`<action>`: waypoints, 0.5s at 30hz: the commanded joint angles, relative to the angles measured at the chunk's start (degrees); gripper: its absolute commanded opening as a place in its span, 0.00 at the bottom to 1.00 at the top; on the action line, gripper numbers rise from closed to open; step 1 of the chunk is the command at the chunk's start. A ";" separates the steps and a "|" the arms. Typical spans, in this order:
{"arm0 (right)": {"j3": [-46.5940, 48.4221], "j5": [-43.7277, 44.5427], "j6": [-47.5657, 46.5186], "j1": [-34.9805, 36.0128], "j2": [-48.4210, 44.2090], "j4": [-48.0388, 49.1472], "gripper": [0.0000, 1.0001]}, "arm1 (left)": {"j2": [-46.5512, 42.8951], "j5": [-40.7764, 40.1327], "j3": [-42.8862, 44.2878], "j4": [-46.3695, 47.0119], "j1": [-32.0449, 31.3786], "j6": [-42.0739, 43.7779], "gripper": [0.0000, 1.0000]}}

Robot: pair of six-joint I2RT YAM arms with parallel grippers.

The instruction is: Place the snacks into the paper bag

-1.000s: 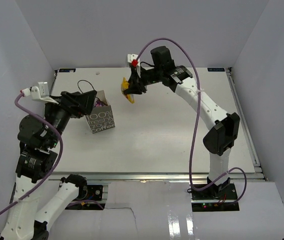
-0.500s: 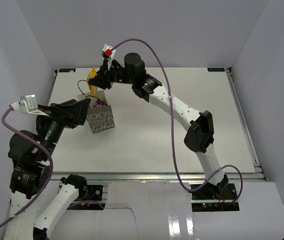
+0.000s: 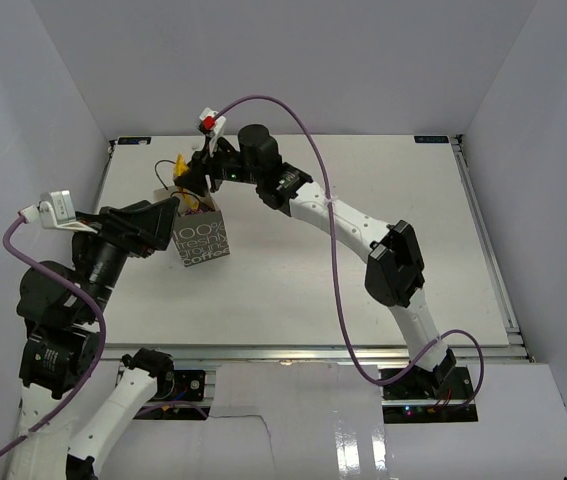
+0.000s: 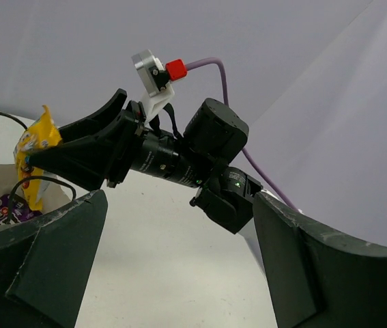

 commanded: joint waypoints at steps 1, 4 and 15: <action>-0.64 2.05 -2.11 -0.14 -3.08 3.02 0.55 | 0.92 0.01 -0.21 -0.39 0.00 0.46 0.98; -0.73 2.58 -4.74 -0.23 -3.96 1.52 0.73 | 0.83 0.27 -0.39 -0.39 0.00 0.37 0.98; -8.79 -7.34 -8.36 -13.99 -17.90 -11.04 0.90 | 3.64 6.94 -1.96 0.23 0.00 1.42 0.98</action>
